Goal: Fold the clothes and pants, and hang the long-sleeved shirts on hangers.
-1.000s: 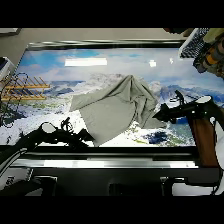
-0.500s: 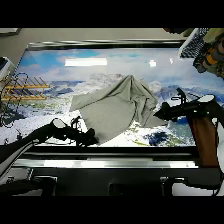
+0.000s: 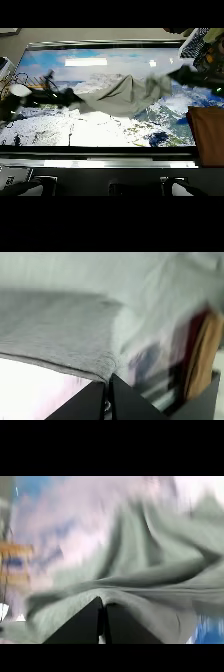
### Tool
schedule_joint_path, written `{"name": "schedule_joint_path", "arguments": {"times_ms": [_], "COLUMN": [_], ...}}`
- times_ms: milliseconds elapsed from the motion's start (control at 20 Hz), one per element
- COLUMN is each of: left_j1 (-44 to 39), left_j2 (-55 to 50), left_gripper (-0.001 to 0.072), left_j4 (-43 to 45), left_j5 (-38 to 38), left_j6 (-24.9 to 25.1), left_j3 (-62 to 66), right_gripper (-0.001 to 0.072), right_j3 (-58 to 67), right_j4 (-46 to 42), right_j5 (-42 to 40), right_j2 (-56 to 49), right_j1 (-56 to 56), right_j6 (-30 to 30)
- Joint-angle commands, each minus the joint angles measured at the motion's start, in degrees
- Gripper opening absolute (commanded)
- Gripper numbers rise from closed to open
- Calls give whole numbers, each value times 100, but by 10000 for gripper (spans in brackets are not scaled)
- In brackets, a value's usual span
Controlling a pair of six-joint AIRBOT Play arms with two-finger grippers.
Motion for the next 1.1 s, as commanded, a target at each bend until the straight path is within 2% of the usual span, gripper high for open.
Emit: {"name": "schedule_joint_path", "arguments": {"times_ms": [0,250,400,600,700,800,950,1050], "left_j1": [1071,2328,2957,3486,3530,3530,3344,3005], "left_j2": [710,1829,2634,3169,3134,2933,2354,1759], "left_gripper": [14,15,14,14,14,14,14,14], "left_j4": [96,96,105,481,684,675,675,710], "left_j5": [-334,-693,-544,-363,-369,-369,-365,-304], "left_j6": [146,144,144,-26,-72,-70,-50,179], "left_j3": [1674,3202,3327,3324,3314,3195,2800,2459], "right_gripper": [40,40,40,40,40,40,41,41], "right_j3": [1495,2717,2815,2813,2813,2813,2813,2813], "right_j4": [-13,-1589,-2251,-2940,-2951,-2865,-2236,-1880], "right_j5": [-776,-1091,-1517,-2074,-1980,-1552,-627,-98], "right_j2": [723,2074,2911,3272,3053,2583,1467,531], "right_j1": [-4,-2,-2,-2,-2,-2,9,9], "right_j6": [153,933,1108,1985,2223,2583,2618,2625]}}
